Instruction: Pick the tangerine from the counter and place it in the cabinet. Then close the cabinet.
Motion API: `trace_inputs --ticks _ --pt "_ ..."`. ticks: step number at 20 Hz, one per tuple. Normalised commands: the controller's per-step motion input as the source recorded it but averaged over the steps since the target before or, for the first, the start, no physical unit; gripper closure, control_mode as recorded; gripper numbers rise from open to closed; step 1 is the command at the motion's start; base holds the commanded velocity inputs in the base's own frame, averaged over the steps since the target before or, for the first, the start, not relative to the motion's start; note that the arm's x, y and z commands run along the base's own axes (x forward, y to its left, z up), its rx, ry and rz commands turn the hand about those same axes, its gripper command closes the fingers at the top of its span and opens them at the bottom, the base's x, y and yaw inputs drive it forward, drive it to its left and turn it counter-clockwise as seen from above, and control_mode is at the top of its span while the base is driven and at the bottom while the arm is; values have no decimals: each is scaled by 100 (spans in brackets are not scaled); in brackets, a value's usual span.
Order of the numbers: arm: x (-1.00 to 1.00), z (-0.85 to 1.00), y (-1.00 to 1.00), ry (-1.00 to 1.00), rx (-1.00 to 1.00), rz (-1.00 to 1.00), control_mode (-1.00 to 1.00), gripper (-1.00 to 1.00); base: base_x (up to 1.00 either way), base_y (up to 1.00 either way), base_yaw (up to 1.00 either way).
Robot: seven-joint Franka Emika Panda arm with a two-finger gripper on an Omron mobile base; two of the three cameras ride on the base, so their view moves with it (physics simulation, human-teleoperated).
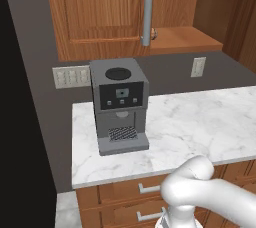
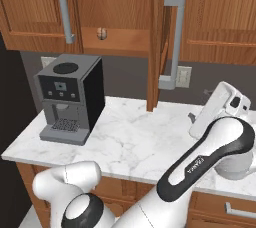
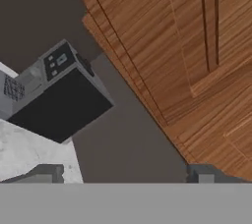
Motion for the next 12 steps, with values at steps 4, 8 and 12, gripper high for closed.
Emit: trace_inputs --ticks 4,8,12 --pt "13 16 16 -39 -1 4 -100 -100 0 0 0" --pt "19 27 28 -32 -3 0 -100 -100 0 0 0" --pt "32 30 36 -21 -4 0 -100 -100 0 0 0"
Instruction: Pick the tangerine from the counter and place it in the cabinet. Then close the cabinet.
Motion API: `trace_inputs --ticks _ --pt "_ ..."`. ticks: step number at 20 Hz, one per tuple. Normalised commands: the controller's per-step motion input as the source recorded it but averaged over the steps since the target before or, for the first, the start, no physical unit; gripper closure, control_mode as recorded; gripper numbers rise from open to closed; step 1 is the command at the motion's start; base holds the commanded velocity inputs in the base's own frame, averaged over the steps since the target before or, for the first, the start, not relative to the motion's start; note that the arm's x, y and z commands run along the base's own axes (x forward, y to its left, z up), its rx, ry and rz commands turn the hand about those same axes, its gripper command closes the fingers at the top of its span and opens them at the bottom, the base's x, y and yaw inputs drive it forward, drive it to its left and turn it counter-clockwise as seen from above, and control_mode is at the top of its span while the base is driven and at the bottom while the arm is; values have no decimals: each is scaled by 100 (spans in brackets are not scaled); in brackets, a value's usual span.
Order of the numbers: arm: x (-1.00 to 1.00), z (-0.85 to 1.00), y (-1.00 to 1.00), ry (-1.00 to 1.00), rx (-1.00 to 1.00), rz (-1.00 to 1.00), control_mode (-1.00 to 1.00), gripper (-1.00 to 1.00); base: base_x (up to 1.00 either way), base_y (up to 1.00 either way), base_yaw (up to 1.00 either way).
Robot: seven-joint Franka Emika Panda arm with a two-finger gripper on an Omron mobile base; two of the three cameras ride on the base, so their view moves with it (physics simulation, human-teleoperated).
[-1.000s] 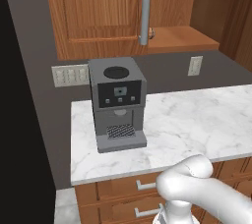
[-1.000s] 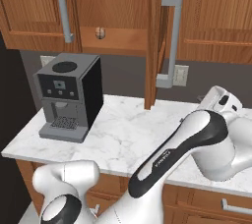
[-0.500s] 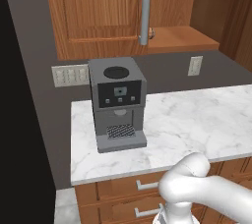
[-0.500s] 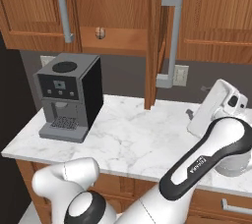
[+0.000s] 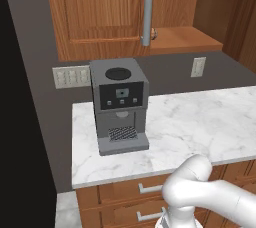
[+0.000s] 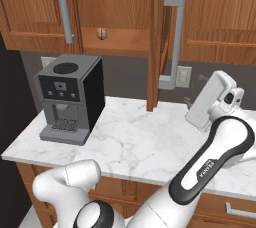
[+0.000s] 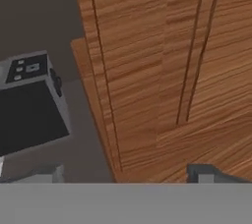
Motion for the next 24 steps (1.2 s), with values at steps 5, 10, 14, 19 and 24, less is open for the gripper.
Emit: trace_inputs --ticks 5,10,14,19,24 --pt "31 40 45 -17 -5 0 -100 -100 0 0 0" --pt "0 56 48 -22 -7 0 -100 -100 0 0 0" --pt "0 57 56 -20 -10 0 -100 -100 0 0 0" --pt "3 51 70 -18 -14 0 -100 -100 0 0 0" --pt "45 28 86 -4 -18 -7 -100 -100 0 0 0"
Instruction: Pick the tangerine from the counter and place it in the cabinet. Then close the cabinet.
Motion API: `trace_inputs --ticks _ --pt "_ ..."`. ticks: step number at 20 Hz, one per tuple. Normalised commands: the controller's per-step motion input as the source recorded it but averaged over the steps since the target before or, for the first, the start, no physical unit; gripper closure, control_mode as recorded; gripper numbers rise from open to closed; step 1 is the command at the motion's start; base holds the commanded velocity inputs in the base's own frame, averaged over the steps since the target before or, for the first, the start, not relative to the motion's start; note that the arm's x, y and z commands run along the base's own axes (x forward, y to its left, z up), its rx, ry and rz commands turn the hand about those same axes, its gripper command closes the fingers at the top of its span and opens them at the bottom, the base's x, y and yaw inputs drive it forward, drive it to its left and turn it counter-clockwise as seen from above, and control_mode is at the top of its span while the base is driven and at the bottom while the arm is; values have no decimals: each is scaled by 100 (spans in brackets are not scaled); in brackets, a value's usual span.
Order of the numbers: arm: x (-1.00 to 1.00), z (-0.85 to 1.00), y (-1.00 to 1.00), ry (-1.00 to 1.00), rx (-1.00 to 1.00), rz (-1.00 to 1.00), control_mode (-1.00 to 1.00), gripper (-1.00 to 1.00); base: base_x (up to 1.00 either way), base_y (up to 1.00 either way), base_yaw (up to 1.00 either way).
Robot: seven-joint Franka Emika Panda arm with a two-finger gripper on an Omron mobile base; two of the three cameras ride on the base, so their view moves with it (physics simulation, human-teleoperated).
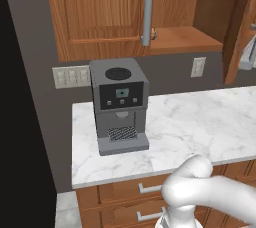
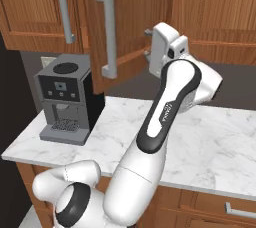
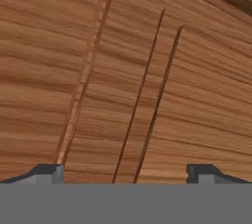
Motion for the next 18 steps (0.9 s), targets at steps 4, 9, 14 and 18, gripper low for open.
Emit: trace_inputs --ticks 4,9,14,18 --pt "93 0 93 0 -22 -16 -100 -100 0 0 0" --pt "99 0 92 0 -20 -20 -100 -100 0 0 0" --pt "100 0 84 3 -17 -21 -100 -100 0 0 0" --pt "100 0 69 4 -12 -23 -100 -100 0 0 0"
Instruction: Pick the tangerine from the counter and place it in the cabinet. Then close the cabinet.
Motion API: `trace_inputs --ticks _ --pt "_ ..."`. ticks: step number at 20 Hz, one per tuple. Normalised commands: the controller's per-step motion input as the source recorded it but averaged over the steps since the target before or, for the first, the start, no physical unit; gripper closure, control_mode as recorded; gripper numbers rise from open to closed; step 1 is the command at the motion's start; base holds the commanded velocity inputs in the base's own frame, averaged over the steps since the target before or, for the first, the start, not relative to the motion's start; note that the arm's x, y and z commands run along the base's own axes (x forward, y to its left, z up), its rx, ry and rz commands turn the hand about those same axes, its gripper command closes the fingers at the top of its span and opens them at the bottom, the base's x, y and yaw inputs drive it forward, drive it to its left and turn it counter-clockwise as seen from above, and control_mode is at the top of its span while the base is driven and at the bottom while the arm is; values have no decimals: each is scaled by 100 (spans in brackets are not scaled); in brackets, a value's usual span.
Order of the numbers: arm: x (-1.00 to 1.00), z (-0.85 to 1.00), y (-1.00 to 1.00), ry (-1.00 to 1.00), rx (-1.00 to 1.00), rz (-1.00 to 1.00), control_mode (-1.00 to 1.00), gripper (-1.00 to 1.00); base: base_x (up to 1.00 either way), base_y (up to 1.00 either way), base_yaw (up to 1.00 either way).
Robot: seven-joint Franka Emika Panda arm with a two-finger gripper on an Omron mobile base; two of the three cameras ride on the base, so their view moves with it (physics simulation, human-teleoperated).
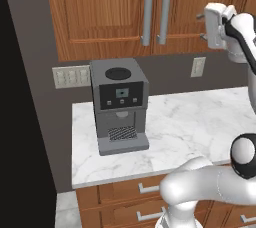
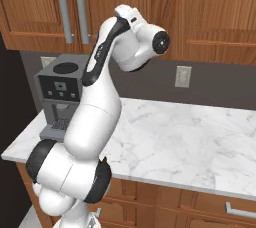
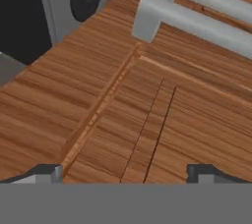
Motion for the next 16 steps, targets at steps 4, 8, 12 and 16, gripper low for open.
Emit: trace_inputs --ticks 4,8,12,16 --pt "100 0 62 4 -10 -23 -100 -100 0 0 0" --pt "100 0 56 4 -9 -21 -100 -100 0 0 0" --pt "70 -24 56 0 -15 -18 -100 -100 0 0 0" --pt "7 -73 74 -11 -27 -16 -100 -100 0 0 0"
